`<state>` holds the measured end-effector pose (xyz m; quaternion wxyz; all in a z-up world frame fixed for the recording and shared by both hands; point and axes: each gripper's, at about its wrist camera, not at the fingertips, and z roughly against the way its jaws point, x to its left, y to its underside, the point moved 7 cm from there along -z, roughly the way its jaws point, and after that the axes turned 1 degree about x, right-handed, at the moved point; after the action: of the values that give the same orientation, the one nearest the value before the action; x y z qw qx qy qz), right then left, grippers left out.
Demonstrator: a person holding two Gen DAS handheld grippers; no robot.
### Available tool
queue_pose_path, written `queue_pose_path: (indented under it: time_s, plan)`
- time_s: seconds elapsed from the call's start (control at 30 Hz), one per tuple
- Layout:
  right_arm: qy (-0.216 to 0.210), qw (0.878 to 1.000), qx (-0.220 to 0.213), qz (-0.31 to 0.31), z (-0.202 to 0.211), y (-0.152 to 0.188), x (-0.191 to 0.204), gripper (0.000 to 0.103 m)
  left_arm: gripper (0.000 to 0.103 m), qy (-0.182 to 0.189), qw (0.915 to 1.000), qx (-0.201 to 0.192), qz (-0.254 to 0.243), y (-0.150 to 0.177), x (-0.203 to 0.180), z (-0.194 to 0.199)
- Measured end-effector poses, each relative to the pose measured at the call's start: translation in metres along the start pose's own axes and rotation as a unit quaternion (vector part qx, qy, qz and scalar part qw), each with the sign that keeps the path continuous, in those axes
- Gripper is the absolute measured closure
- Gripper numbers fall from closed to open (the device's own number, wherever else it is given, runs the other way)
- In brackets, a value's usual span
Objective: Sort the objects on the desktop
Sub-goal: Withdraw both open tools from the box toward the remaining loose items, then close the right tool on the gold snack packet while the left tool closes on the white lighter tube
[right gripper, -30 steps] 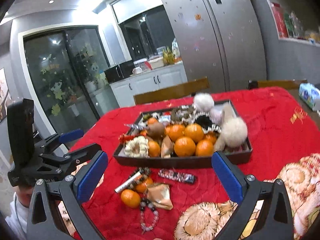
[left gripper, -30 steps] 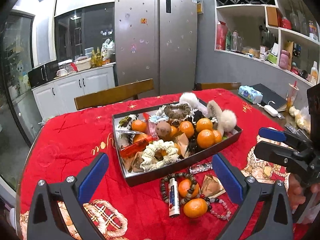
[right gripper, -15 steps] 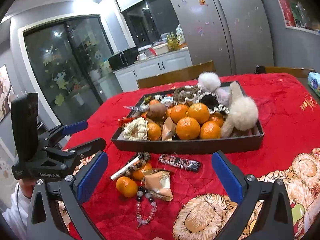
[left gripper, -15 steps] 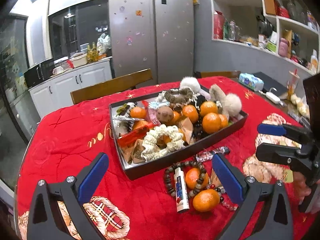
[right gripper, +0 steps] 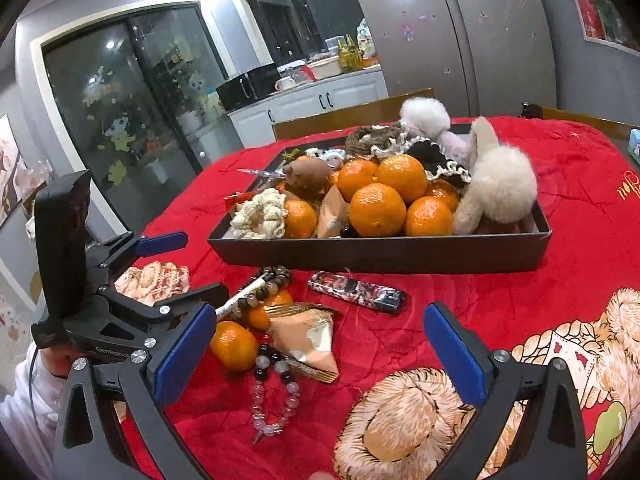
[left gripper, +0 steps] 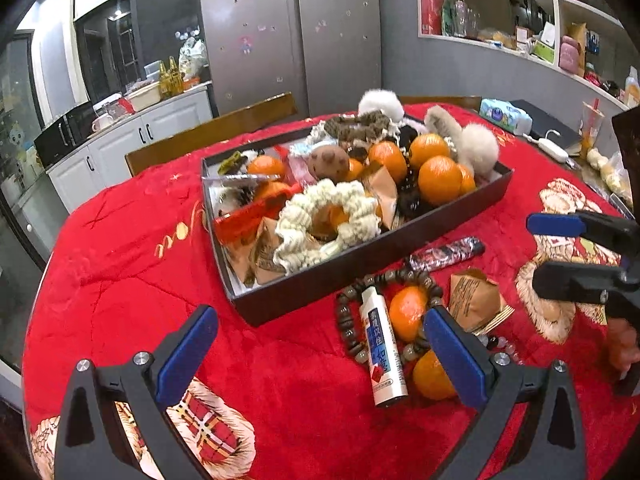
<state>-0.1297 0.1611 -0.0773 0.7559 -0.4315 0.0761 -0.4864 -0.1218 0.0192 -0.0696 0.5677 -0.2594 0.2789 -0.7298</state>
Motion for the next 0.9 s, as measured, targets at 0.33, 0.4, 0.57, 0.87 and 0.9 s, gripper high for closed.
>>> queue_pose_path:
  time_s: [0.33,0.4,0.57,0.87,0.9]
  plan:
    - [0.013,0.999,0.030,-0.007,-0.015,0.009,-0.011,0.000,0.000,-0.016,0.9995,0.024,-0.014,0.007,0.003,-0.011]
    - [0.013,0.999,0.039,0.003,-0.019,0.013,-0.008,0.000,0.000,-0.003,0.9996,0.028,0.002,0.008,0.005,-0.014]
    - [0.013,0.998,0.052,0.017,-0.024,0.019,-0.002,0.000,0.000,0.014,0.9991,0.035,0.018,0.010,0.007,-0.017]
    - [0.008,0.997,0.072,-0.002,-0.031,0.024,-0.008,0.006,0.019,0.048,0.9982,0.029,0.021,0.014,0.003,-0.017]
    - [0.011,0.997,0.072,-0.002,-0.031,0.024,-0.009,0.007,0.029,0.050,0.9982,0.027,0.019,0.014,0.001,-0.017]
